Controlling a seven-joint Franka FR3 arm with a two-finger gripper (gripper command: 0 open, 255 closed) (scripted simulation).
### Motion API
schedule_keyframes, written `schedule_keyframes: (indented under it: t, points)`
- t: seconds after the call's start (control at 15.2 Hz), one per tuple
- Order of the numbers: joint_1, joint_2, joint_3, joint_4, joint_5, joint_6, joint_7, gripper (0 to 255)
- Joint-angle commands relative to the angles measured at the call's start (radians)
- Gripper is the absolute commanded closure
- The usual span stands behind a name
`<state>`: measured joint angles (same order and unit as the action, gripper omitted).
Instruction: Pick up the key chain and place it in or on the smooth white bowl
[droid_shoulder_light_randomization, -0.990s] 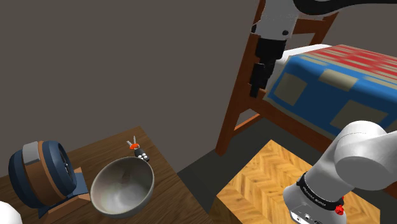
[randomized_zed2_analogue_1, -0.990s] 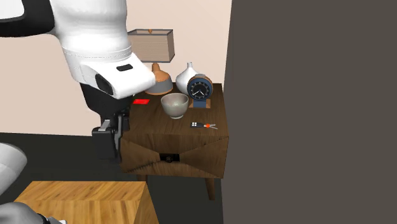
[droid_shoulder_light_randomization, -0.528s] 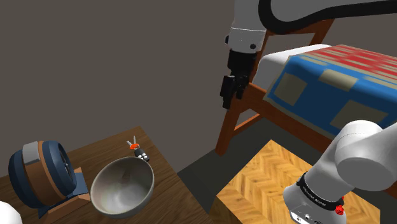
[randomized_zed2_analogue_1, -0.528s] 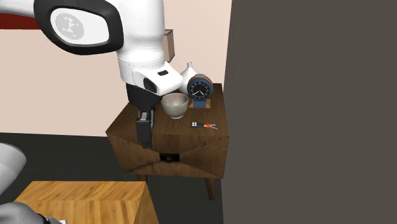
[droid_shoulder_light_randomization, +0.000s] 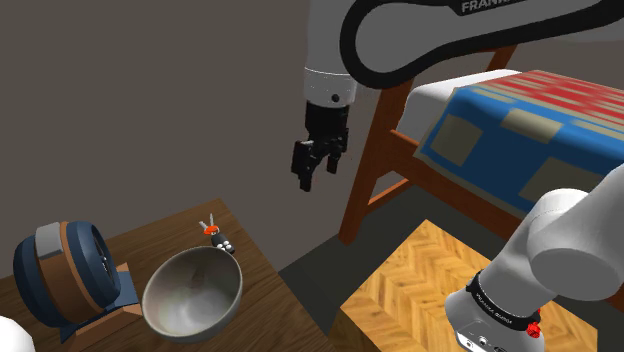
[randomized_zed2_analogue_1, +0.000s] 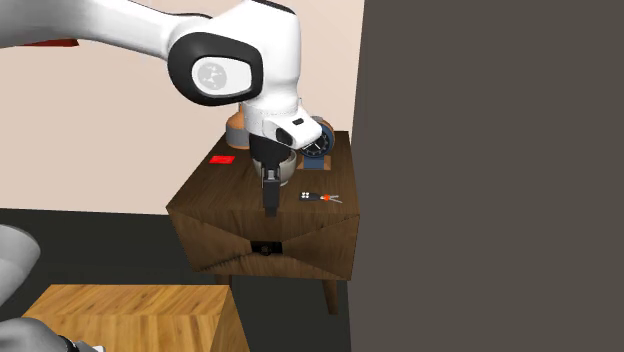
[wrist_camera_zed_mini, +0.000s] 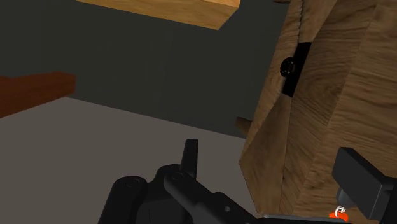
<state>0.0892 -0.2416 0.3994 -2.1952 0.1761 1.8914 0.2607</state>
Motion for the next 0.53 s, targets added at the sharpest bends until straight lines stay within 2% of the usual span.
schedule_keyframes:
  t: [0.0,0.46]
  points:
    - [0.005,0.076,0.031,0.041,-0.019,0.039,0.047,0]
    - [0.051,0.348,0.098,0.231,-0.141,0.118,0.219,0]
